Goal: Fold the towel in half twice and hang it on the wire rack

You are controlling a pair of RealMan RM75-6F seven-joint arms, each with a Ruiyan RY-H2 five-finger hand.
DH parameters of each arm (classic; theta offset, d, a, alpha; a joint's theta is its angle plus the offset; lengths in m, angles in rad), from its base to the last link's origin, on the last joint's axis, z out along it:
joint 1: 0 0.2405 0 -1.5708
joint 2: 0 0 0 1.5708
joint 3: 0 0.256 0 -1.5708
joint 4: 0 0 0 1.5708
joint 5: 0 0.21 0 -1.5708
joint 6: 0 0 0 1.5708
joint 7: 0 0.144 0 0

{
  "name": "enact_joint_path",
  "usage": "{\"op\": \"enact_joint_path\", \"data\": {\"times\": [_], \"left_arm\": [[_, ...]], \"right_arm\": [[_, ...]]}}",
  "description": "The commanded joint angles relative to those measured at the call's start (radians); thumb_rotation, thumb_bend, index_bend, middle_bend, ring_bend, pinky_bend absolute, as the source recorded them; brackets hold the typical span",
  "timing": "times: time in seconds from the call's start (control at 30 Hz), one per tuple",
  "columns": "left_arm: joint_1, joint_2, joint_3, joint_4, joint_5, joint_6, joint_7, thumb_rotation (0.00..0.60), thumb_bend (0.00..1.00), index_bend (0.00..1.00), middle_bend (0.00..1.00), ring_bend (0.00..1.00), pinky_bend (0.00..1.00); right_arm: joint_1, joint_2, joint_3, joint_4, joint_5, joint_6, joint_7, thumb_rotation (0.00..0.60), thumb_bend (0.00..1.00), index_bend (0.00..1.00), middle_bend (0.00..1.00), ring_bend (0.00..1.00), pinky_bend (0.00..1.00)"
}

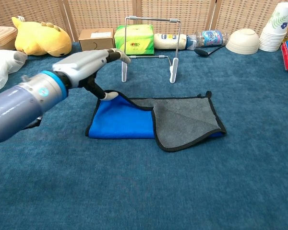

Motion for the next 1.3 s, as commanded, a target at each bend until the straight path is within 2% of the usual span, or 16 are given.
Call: {"op": "enact_joint_path", "data": {"times": [0.03,0.2,0.53,0.9,1.3], "left_arm": [[0.038,0.064,0.027,-0.098,0.026,0.027,-0.013,0.6,0.42,0.14,0.03,0.0,0.0],[0.081,0.143,0.06,-0.225,0.038,0.056,0.007,0.6,0.42,0.15,0.03,0.0,0.0],[0.219,0.349,0.141,-0.474,0.061,0.18,0.034,0.6,0.42,0.19,0.05,0.0,0.0],[0.385,0.512,0.218,-0.605,0.077,0.334,0.019,0.6,0.42,0.23,0.07,0.0,0.0],[0.492,0.613,0.226,-0.684,0.149,0.447,-0.029,0.6,0.42,0.25,0.1,0.0,0.0]], "right_arm": [[0.009,0.0,0.002,0.0,-0.003,-0.011,-0.004,0.6,0.38,0.11,0.03,0.0,0.0],[0.035,0.003,0.002,0.001,-0.012,-0.047,-0.012,0.6,0.38,0.11,0.03,0.0,0.0],[0.125,-0.009,-0.007,-0.002,-0.09,-0.158,-0.016,0.6,0.38,0.13,0.03,0.0,0.0],[0.28,-0.066,-0.022,-0.016,-0.199,-0.348,-0.011,0.6,0.32,0.14,0.03,0.0,0.0],[0.438,-0.206,-0.002,0.026,-0.22,-0.482,-0.115,0.6,0.22,0.15,0.06,0.0,0.0]]}}
